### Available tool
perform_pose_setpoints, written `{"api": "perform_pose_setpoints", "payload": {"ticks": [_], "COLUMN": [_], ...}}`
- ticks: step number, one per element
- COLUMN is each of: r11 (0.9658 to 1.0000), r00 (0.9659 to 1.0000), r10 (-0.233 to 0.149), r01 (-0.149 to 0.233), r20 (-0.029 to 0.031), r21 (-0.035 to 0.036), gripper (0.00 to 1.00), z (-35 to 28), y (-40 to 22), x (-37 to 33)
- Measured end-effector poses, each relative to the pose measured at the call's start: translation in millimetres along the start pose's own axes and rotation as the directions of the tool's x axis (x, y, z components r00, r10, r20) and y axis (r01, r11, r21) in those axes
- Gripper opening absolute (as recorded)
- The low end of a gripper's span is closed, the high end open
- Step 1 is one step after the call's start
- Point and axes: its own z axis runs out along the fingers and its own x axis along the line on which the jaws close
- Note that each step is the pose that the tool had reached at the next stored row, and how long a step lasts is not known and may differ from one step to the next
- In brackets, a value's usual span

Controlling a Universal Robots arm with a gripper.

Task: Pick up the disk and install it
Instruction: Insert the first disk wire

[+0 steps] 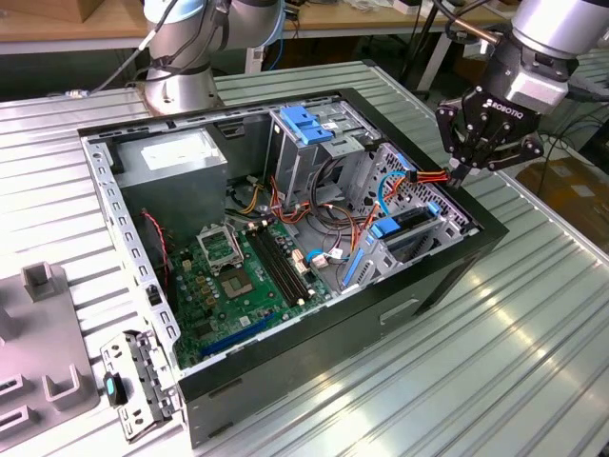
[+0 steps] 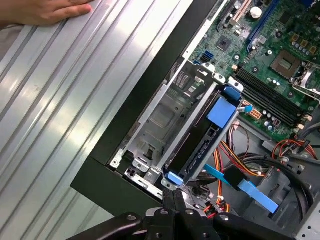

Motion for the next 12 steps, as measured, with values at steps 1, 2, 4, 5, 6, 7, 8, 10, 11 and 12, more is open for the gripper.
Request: {"api": "perform_pose_setpoints", "payload": {"ticks": [1, 2, 4, 5, 6, 7, 8, 10, 11, 12], "r11": [1.0000, 0.9999, 0.9997, 0.9996, 0.9993, 0.9992, 0.9990, 0.9987, 0.9984, 0.9982], "r00": [1.0000, 0.9999, 0.9997, 0.9996, 0.9993, 0.9992, 0.9990, 0.9987, 0.9984, 0.9982], "r10": [-0.006, -0.011, -0.022, -0.029, -0.036, -0.041, -0.044, -0.052, -0.056, -0.060], "r01": [0.006, 0.011, 0.022, 0.029, 0.036, 0.041, 0.044, 0.052, 0.056, 0.060], "r20": [-0.0002, -0.0002, -0.0003, -0.0004, -0.0004, -0.0004, -0.0004, -0.0007, -0.0005, -0.0006], "r21": [0.0000, 0.0001, 0.0001, 0.0002, 0.0003, 0.0003, 0.0004, 0.0004, 0.0005, 0.0005], "gripper": [0.11, 0.11, 0.11, 0.11, 0.11, 0.11, 0.11, 0.11, 0.11, 0.11], "z": [0.0, 0.0, 0.0, 0.0, 0.0, 0.0, 0.0, -0.1, 0.0, 0.0], "y": [-0.9, -1.9, -4.4, -5.8, -7.6, -9.1, -10.3, -14.4, -16.5, -18.3], "x": [-0.9, -1.5, -3.5, -4.3, -5.2, -5.5, -5.5, -4.1, -3.1, -2.3]}}
